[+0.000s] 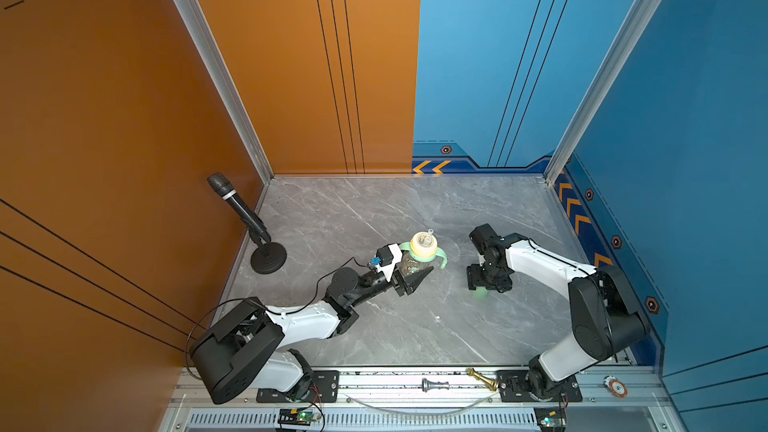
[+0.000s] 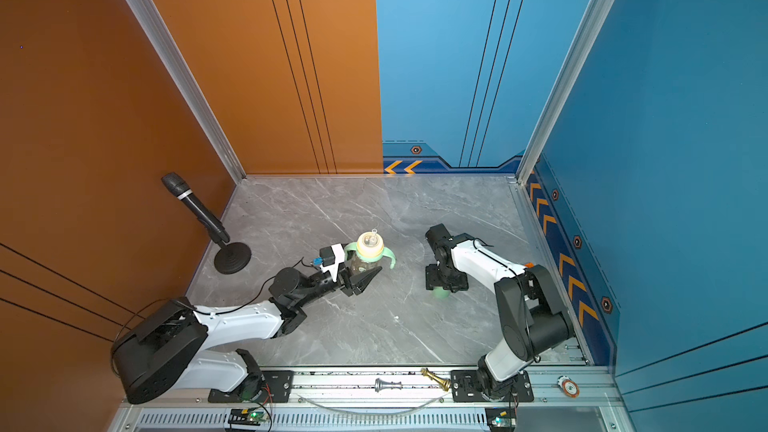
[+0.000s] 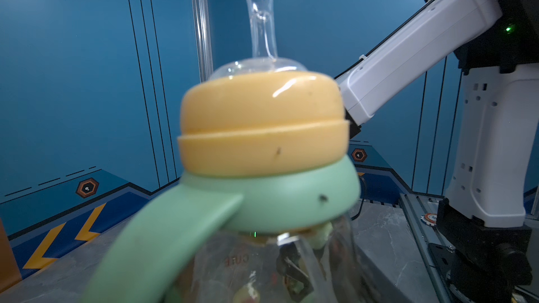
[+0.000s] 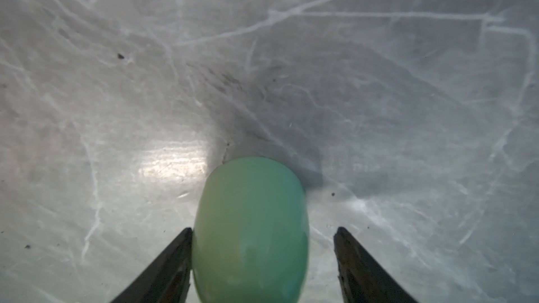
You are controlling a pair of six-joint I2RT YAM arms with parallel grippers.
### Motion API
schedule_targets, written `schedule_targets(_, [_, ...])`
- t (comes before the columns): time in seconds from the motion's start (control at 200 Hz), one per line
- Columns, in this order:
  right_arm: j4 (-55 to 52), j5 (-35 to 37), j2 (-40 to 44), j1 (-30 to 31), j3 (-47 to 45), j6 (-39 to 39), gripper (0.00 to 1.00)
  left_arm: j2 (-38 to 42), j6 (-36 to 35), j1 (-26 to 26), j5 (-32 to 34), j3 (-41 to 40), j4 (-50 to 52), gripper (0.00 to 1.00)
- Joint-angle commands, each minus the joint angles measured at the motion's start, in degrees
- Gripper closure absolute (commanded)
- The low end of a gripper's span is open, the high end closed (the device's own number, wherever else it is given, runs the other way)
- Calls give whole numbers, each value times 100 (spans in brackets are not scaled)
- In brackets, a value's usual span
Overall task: Assemble the baby bottles
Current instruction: Pick up the lid from the center of the board, then close the lid on the baby bottle.
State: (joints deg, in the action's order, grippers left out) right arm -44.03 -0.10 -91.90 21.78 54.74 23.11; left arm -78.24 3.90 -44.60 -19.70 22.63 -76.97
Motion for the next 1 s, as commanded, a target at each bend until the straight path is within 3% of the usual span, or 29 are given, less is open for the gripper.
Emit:
schedule_targets(0.0, [78,98,-136,-34,66,19,30,148,-101,-40,87,44,-283,95])
schedule_targets(0.215, [-132,151,1,-19,141,0,43,260,-187,-32,119,66,-44,95])
schedule_targets(0.42, [-801,100,952,2,697,-223,45,361,-234,-14,75,98,195,95])
schedule_targets(0.671, [-1081,-1914,2409,-68,2384,-823,40,338,-205,39,-187,284,445,95])
schedule_targets(0.826, [-1132,-3042,2290,50,3528,-791,40,326,-186,26,-265,357,539,95])
schedule_targets(0.991, [-1383,-3412,1888,656,4271,-918,39,348,-379,-26,-256,398,762,96])
